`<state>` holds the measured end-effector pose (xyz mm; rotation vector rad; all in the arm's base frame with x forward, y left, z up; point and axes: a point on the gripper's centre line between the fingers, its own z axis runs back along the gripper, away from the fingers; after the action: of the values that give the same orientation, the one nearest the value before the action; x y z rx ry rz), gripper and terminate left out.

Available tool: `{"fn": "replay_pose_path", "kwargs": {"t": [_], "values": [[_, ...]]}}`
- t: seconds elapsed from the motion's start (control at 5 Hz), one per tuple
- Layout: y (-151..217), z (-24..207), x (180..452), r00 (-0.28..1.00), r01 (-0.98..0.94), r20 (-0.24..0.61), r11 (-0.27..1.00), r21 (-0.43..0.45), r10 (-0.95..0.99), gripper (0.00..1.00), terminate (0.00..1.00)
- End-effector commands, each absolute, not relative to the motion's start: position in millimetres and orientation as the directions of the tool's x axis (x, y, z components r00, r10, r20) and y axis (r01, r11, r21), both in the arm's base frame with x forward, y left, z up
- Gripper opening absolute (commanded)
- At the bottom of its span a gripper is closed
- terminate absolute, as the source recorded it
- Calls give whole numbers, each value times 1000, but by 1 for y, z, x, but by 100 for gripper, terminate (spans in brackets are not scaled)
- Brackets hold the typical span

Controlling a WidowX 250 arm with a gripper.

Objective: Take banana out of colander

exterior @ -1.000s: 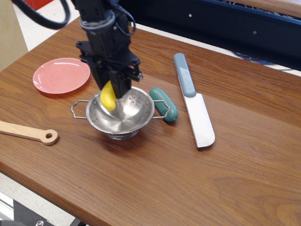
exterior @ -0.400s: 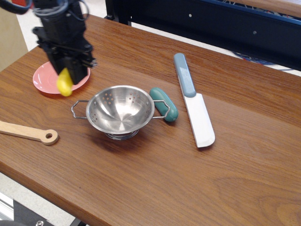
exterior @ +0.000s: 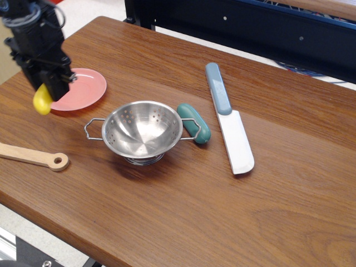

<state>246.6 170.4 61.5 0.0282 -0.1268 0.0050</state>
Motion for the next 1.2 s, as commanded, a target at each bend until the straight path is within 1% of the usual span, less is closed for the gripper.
{"fn": "replay_pose_path", "kwargs": {"t": [0.0,0.2,0.4,0.6,1.0], "values": [[202,53,241,987,9,159,993,115,-28,0,0],[207,46,237,985,66,153,991,118,-84,0,0],[208,39,232,968,178,155,975,134,-198,0,0],[208,30,227,935,272,186,946,174,-303,0,0],[200,24,226,914,327,169,917,229,-368,0,0]]}}
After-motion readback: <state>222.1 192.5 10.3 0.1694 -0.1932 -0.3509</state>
